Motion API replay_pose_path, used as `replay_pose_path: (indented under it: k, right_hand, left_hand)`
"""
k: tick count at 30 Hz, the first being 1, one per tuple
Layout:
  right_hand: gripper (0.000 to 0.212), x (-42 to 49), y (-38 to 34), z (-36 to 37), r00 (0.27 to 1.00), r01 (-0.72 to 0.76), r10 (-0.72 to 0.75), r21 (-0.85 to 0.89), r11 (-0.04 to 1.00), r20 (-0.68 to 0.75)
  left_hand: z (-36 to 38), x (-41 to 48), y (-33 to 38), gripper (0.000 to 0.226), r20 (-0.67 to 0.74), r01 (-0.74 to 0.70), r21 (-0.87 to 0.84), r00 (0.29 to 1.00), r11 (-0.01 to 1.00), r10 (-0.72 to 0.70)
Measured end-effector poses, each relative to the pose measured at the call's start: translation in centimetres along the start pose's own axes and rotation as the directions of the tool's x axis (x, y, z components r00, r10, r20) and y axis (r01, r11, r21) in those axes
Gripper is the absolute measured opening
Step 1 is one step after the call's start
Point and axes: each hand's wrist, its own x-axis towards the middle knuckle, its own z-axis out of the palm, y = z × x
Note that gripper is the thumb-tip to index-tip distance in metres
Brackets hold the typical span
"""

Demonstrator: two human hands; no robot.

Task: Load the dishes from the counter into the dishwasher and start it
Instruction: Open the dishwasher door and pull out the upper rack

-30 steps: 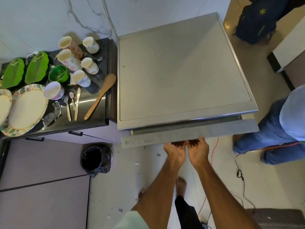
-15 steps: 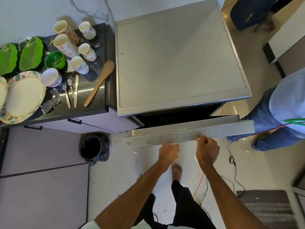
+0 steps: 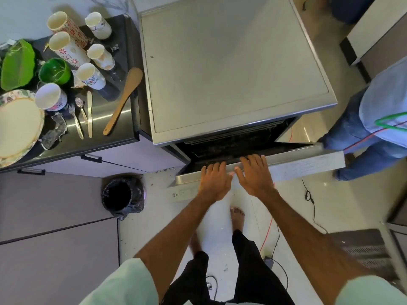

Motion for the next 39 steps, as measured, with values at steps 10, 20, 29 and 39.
replay_pose_path:
  k: [10,20,29,39]
  right_hand:
    - [0.097,-13.9,-1.7,10.6,0.955,-0.22,0.223,-0.038,0.975,0.195]
    - [0.085,-21.9,-0.8,23.6,0.888,-0.334,0.369,-0.166,0.928,0.274]
    - [0.073,-23.0,3.9,34.6,0.75,-0.285,0.37,-0.236,0.929,0.548]
    - [0.068,-22.7,9.3,45.4,0.696,-0.31,0.308,-0.114,0.944,0.649]
  left_hand:
    - [9.2,-9.2,-2.1,0.054,0.377,-0.189,-0.193,0.892,0.963,0.25]
    - [20.4,-14.0,-4.3,0.072,0.592,-0.263,-0.206,0.734,0.943,0.334]
    - [32.1,-13.2,-4.2,0.072,0.741,-0.352,-0.1,0.598,0.931,0.305]
    - [43.3,-11.9,-6.8,0.071,0.807,-0.237,0.037,0.58,0.971,0.111]
